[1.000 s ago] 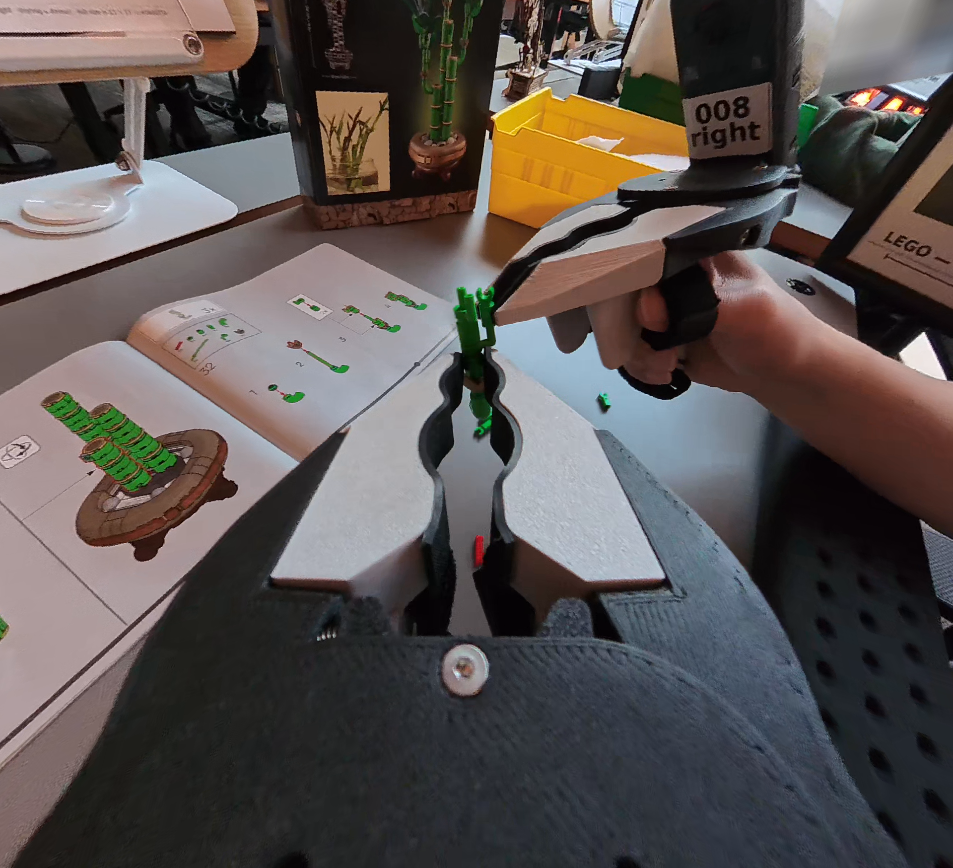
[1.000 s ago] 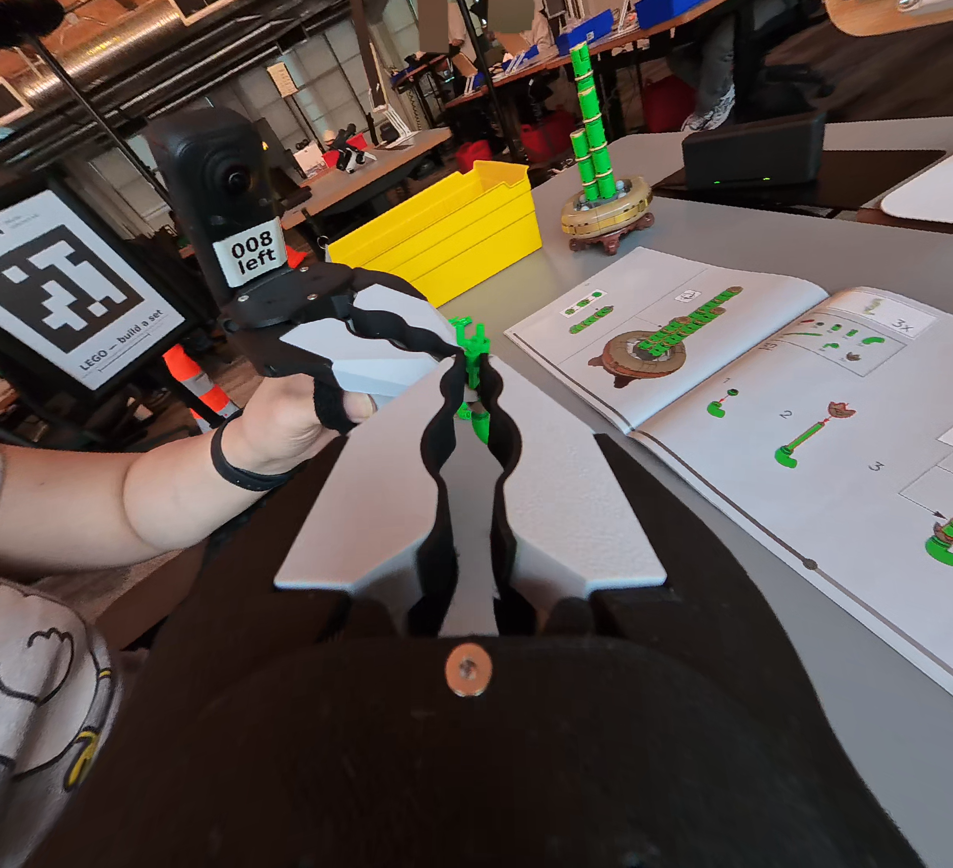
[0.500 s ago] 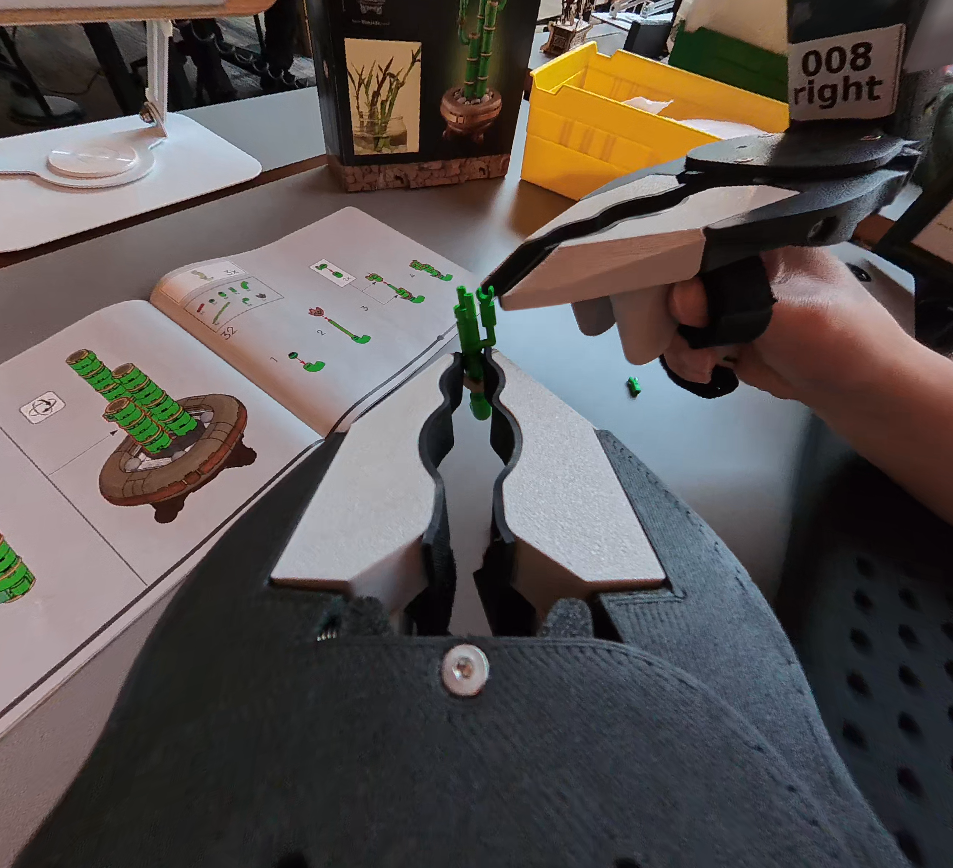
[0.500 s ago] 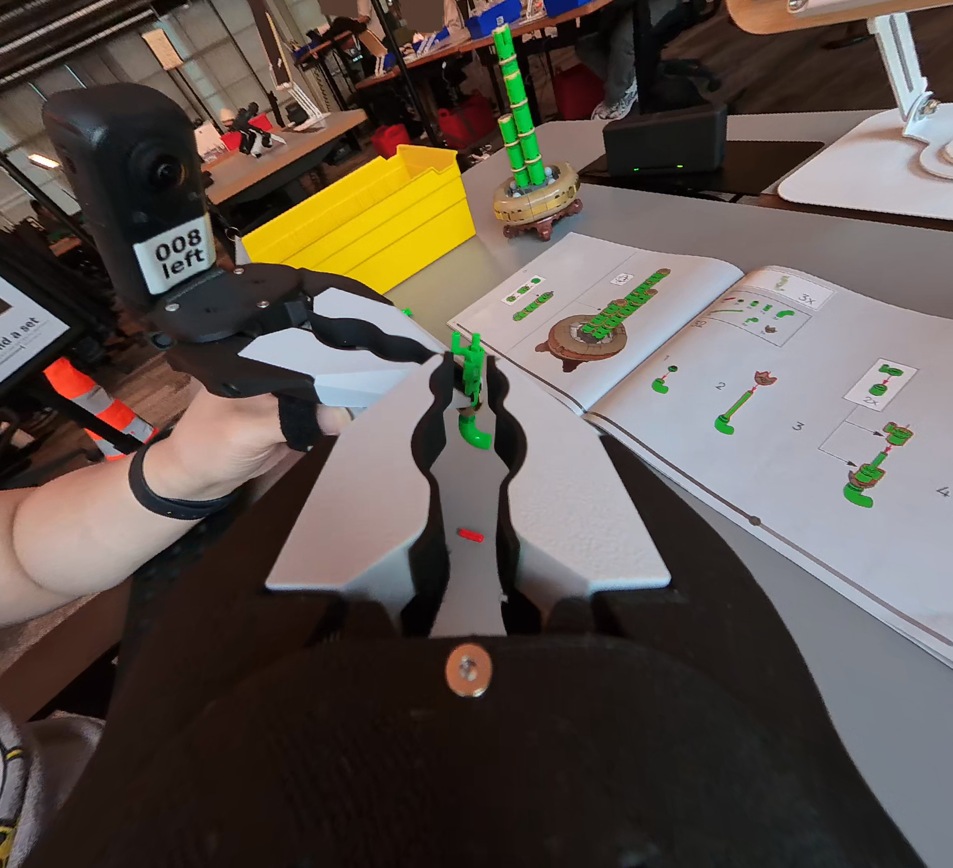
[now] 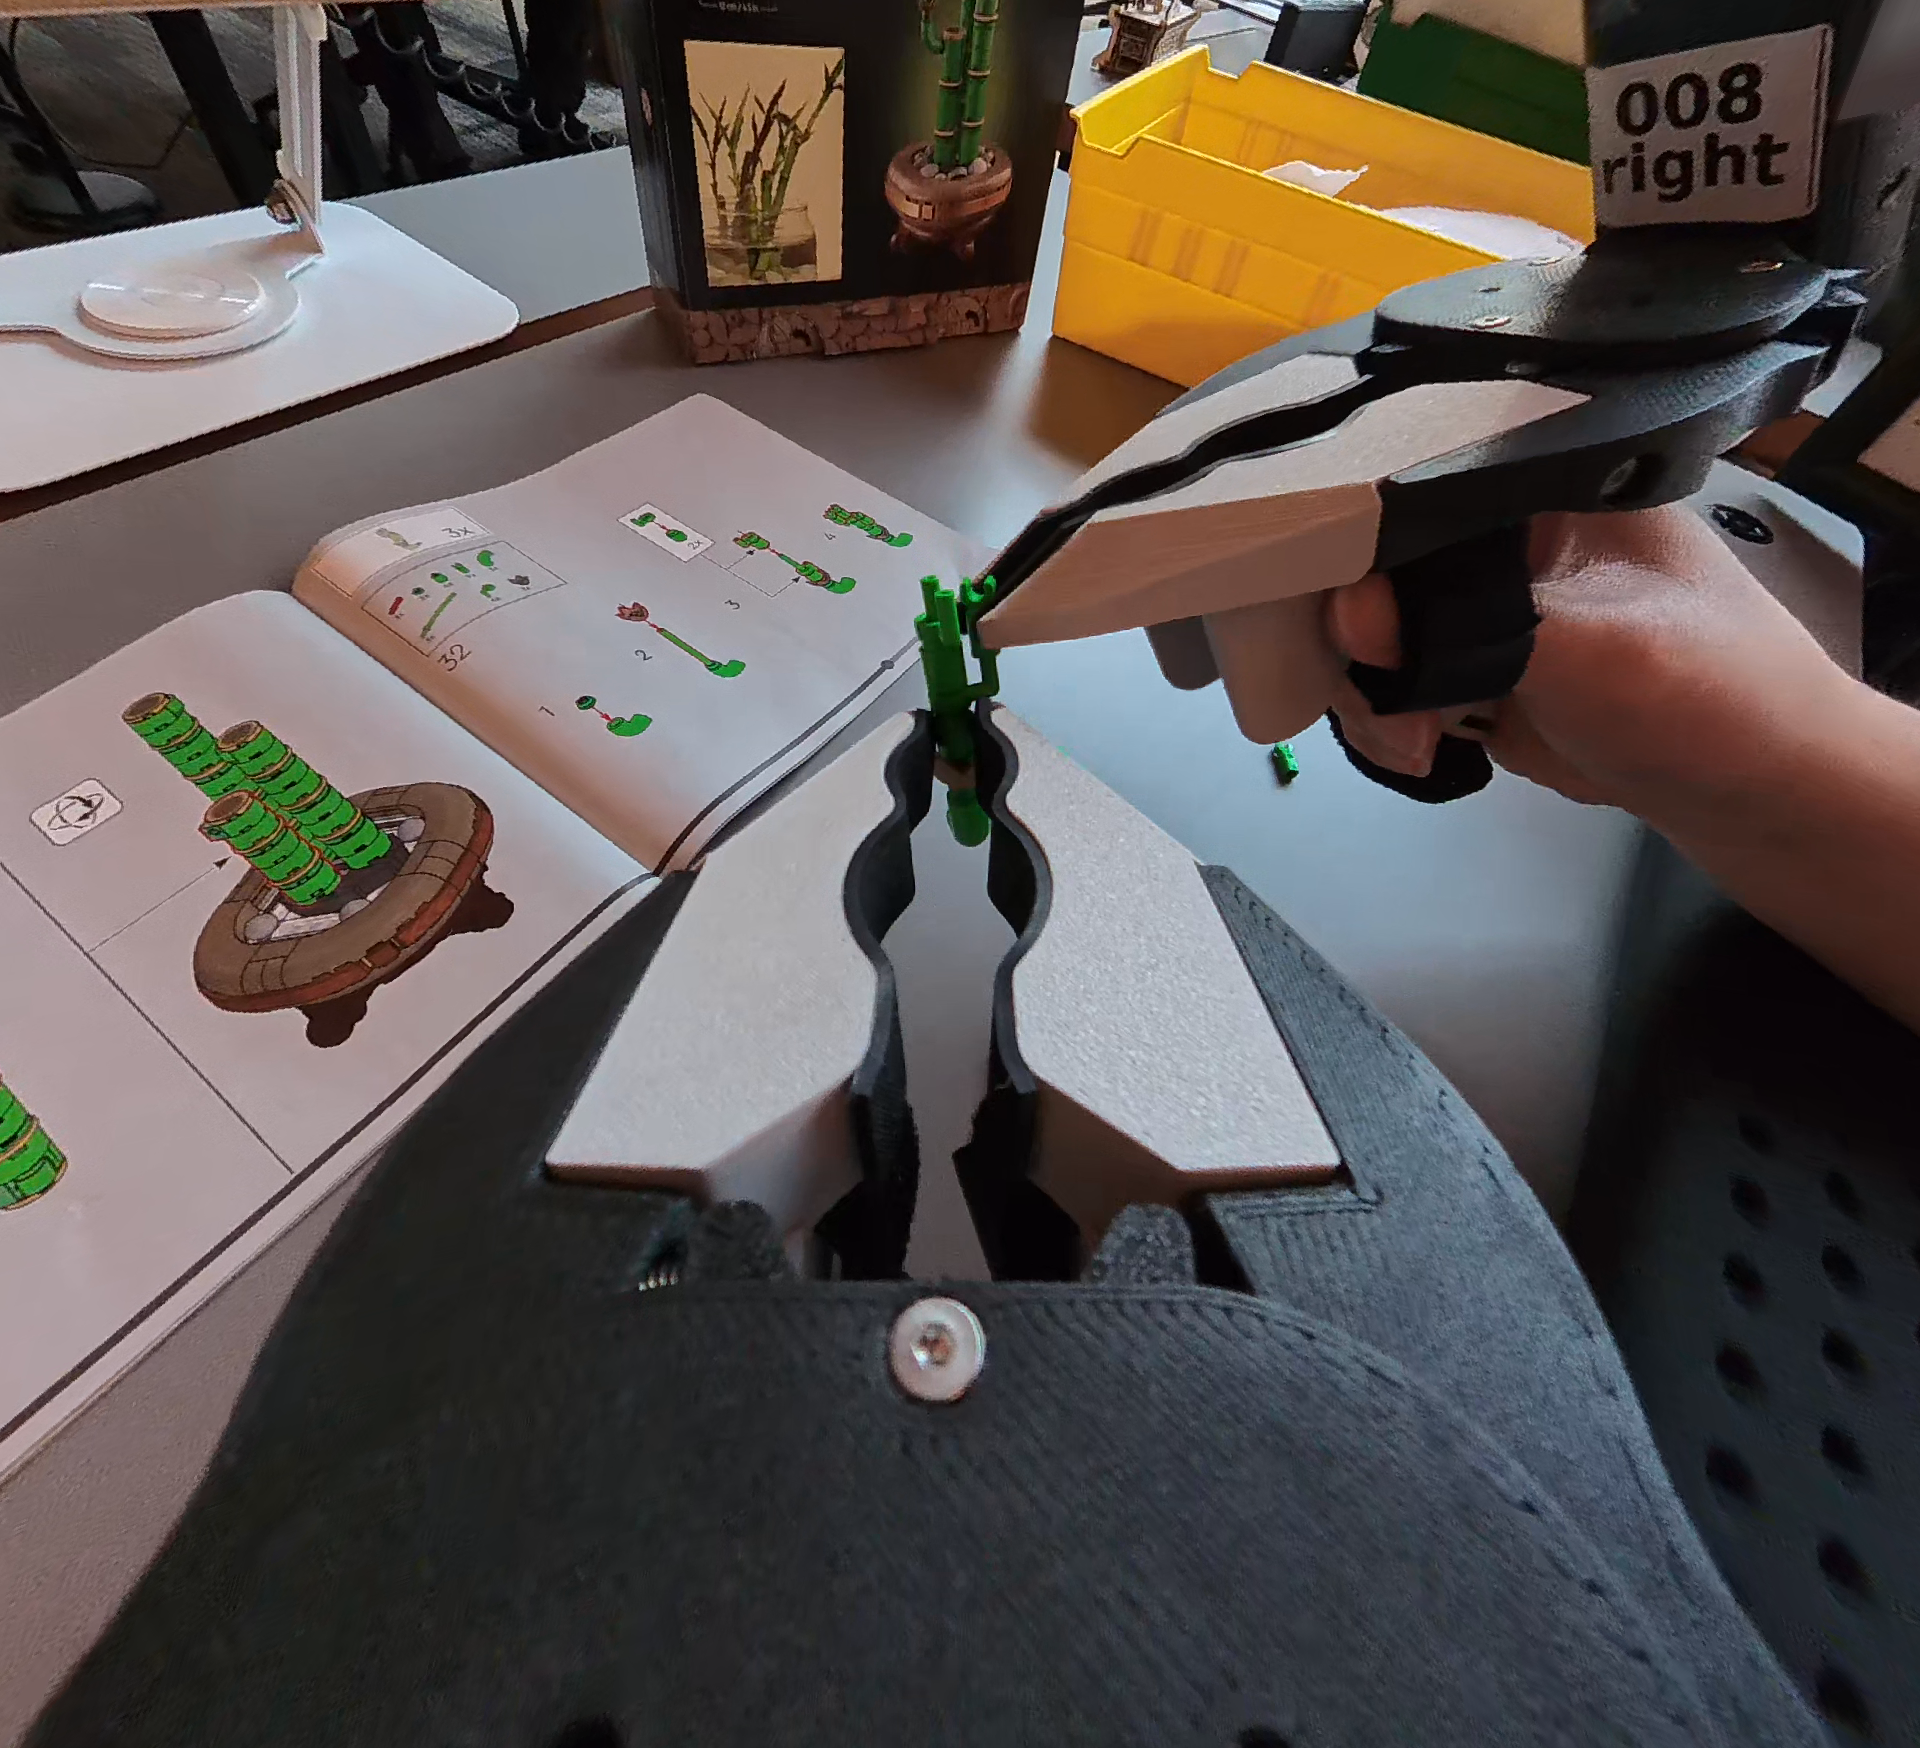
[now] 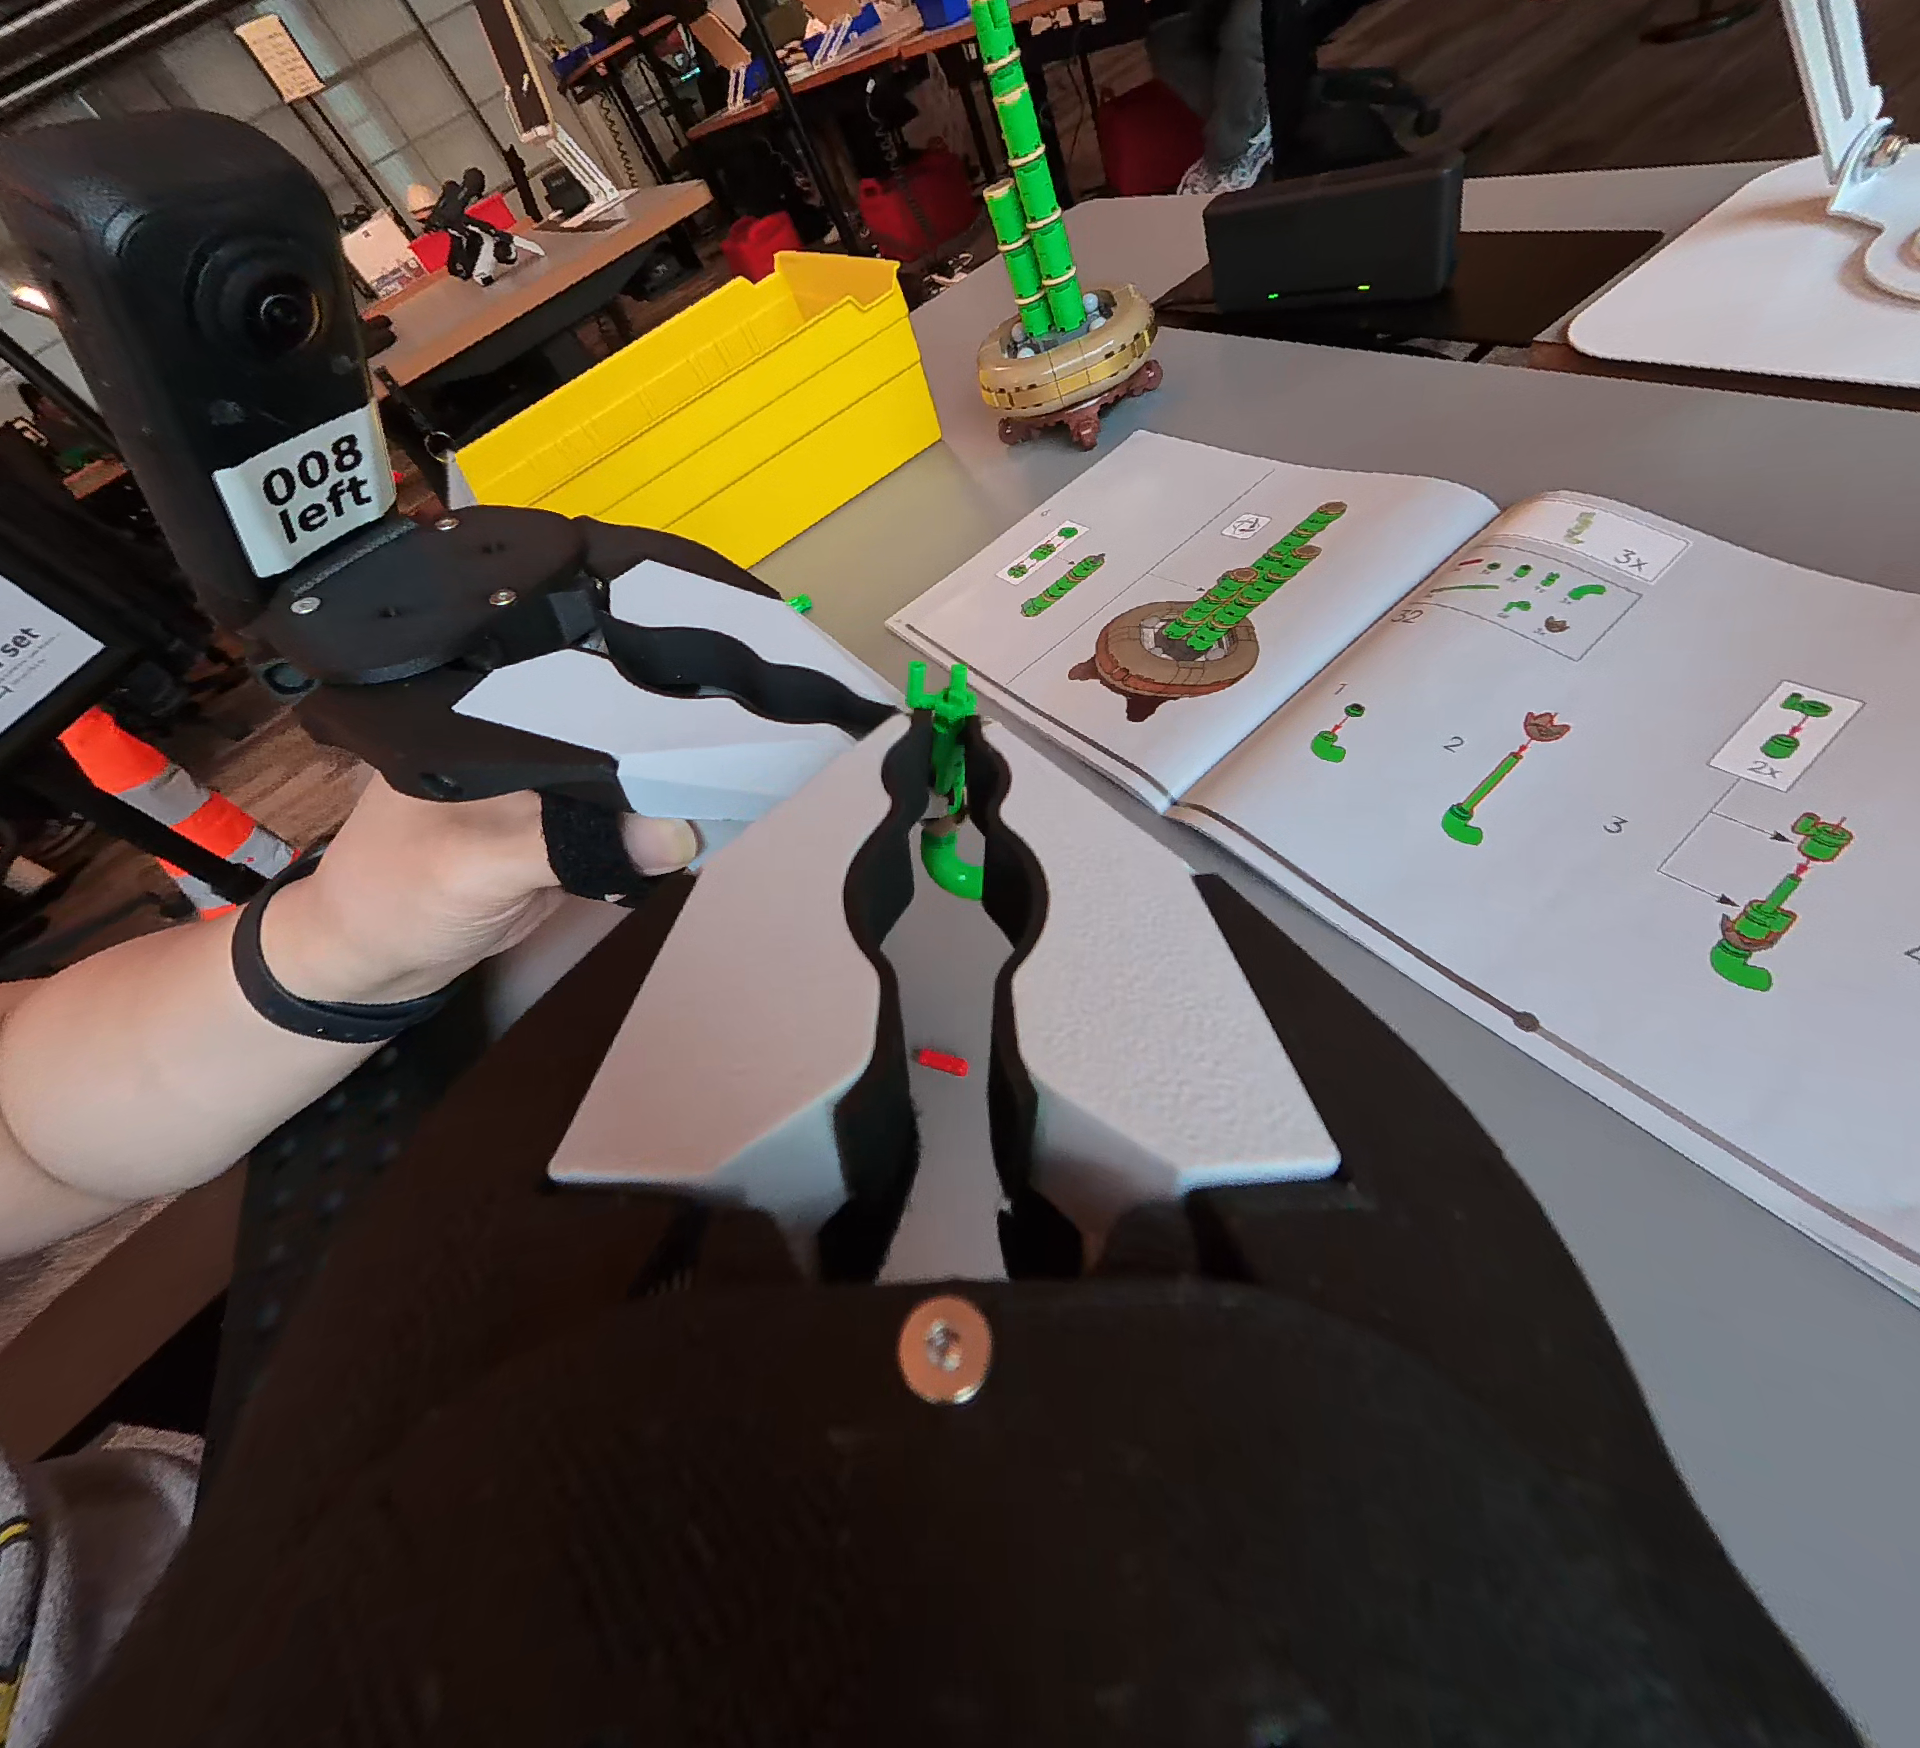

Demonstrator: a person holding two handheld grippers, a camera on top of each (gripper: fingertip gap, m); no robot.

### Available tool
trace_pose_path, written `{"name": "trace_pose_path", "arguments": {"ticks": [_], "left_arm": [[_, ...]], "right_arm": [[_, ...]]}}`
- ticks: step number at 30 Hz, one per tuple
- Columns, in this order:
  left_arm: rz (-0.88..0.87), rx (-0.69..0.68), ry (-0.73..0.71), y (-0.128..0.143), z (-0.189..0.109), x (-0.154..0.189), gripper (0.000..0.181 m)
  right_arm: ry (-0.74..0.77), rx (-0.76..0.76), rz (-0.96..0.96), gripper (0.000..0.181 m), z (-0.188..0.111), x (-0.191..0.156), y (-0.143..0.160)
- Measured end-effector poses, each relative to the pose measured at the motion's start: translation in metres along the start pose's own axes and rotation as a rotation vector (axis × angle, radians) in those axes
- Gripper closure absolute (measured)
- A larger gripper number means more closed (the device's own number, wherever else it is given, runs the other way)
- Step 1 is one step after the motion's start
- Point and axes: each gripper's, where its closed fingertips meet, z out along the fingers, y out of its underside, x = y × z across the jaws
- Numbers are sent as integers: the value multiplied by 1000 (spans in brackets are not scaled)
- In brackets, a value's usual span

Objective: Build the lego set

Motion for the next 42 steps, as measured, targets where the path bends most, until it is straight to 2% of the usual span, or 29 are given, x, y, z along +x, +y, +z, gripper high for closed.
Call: {"name": "trace_pose_path", "arguments": {"ticks": [14, 23, 27, 33, 42], "left_arm": [[-73, -8, 58, 7, 5, -2, 176], [-90, -79, 57, 24, 13, -12, 175], [-97, -94, 43, 27, 14, -17, 175], [-137, -94, 58, 28, 15, -19, 175], [-122, -111, 55, 30, 17, -15, 175]], "right_arm": [[-79, 14, 78, 177, 4, 6, 7], [-87, 13, 97, 176, 13, 18, 21], [-69, 16, 117, 167, 11, 26, 19], [-84, -7, 146, 165, 14, 26, 25], [-100, -38, 164, 175, 17, 24, 30]]}}
